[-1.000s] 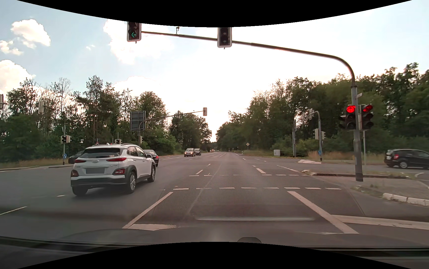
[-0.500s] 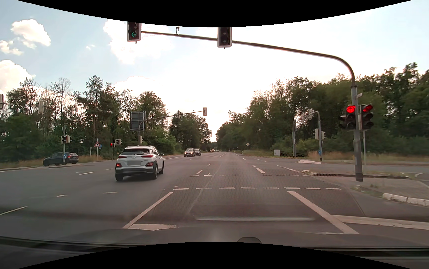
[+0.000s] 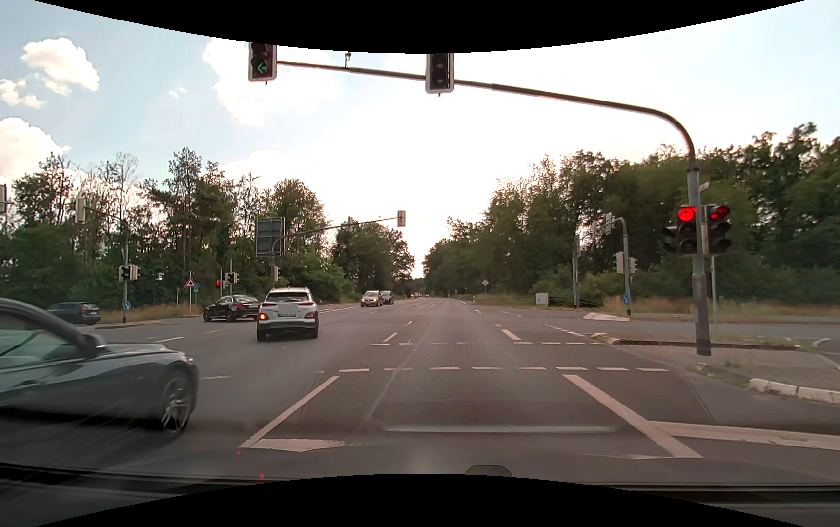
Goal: Follow the waypoints while adhering to traffic rules and regulations
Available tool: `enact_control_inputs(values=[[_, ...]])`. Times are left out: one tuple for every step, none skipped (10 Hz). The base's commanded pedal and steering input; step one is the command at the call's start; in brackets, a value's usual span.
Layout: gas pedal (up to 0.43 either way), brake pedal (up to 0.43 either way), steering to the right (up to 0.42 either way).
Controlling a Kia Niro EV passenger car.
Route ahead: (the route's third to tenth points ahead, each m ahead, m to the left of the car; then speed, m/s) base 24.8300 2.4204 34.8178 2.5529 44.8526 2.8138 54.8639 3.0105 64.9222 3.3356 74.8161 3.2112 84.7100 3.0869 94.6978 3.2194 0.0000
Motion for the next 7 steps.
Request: enact_control_inputs(values=[[0.0,0.311,-0.008],[0.0,0.311,-0.008],[0.0,0.311,-0.008],[0.0,0.311,-0.008],[0.0,0.311,-0.008],[0.0,0.311,-0.008],[0.0,0.311,-0.008]])
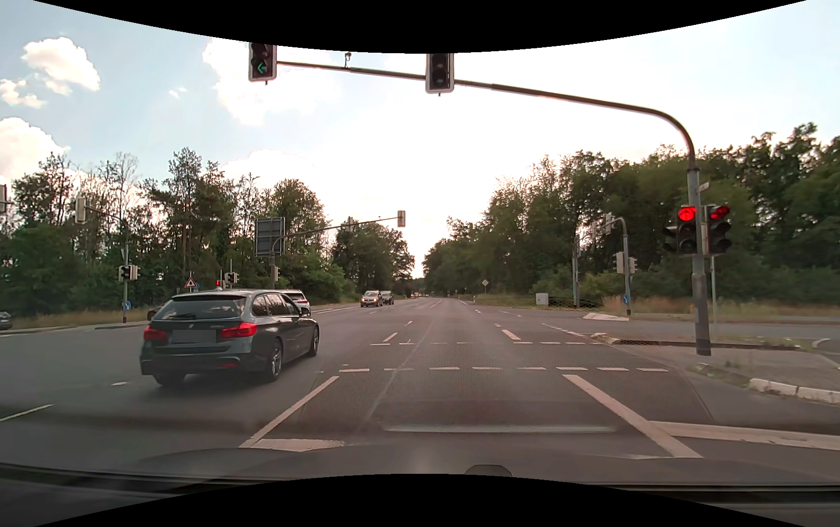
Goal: Follow the waypoints while adhering to traffic rules and regulations
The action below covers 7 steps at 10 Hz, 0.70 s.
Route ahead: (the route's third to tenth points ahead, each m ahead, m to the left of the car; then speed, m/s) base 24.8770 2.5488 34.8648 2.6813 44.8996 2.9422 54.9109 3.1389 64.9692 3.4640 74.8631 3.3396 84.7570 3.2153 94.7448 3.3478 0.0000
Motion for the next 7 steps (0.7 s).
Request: enact_control_inputs(values=[[0.0,0.311,-0.008],[0.0,0.311,-0.008],[0.0,0.311,-0.008],[0.0,0.305,-0.008],[0.0,0.305,-0.008],[0.0,0.305,-0.008],[0.0,0.305,-0.008]])
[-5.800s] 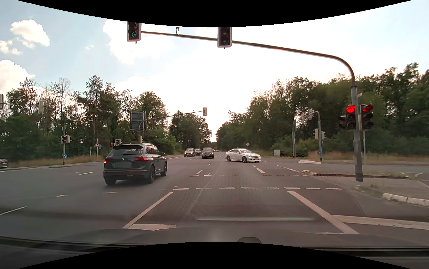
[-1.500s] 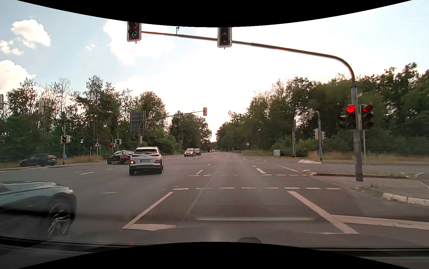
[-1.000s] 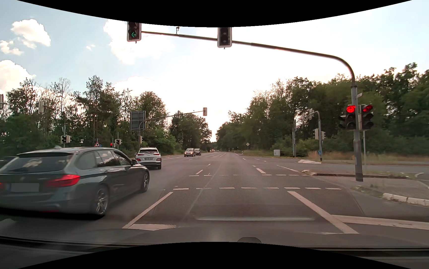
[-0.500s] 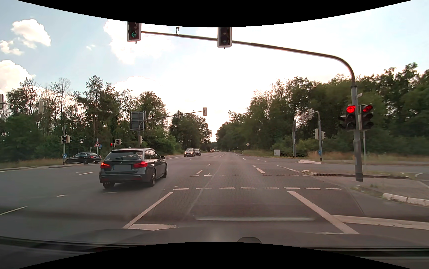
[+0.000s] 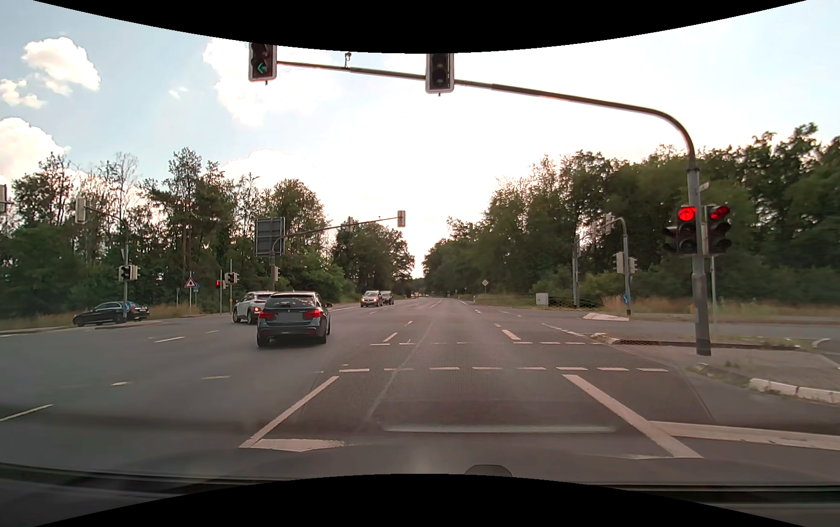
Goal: Follow the waypoints while adhering to traffic rules and regulations
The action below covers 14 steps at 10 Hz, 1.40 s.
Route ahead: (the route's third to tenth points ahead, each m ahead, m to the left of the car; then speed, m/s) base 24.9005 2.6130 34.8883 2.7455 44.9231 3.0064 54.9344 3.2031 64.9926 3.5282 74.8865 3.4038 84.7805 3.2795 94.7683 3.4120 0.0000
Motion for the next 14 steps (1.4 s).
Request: enact_control_inputs(values=[[0.0,0.305,-0.008],[0.0,0.311,-0.008],[0.0,0.311,-0.008],[0.0,0.311,-0.008],[0.0,0.311,-0.008],[0.0,0.311,-0.008],[0.0,0.311,-0.008],[0.0,0.305,-0.008],[0.0,0.311,-0.008],[0.0,0.305,-0.008],[0.0,0.305,-0.008],[0.0,0.311,-0.008],[0.0,0.311,-0.008],[0.0,0.311,-0.008]])
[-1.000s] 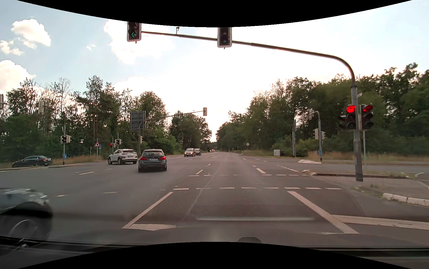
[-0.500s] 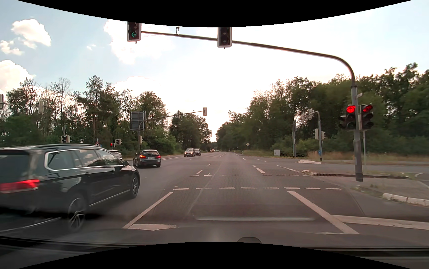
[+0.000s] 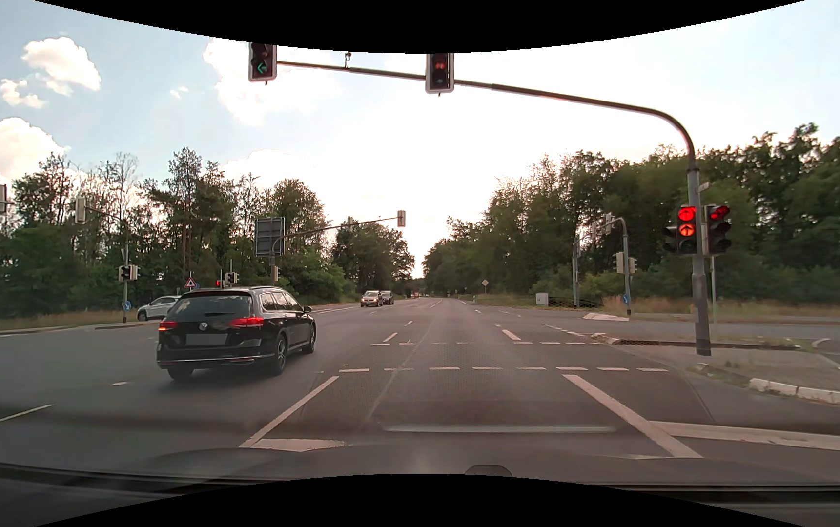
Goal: Follow the waypoints while adhering to traffic rules and regulations
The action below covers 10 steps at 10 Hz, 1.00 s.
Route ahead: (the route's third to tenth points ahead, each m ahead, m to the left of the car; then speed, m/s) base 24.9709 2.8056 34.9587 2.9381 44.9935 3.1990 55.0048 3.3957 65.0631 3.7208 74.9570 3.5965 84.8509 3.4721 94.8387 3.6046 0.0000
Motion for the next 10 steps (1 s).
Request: enact_control_inputs(values=[[0.0,0.305,-0.008],[0.0,0.287,-0.008],[0.0,0.213,-0.008],[0.0,0.067,-0.008],[0.0,0.0,-0.008],[0.0,0.0,-0.008],[0.0,0.0,-0.008],[0.0,0.0,-0.008],[0.0,0.0,-0.008],[0.0,0.0,-0.008]])
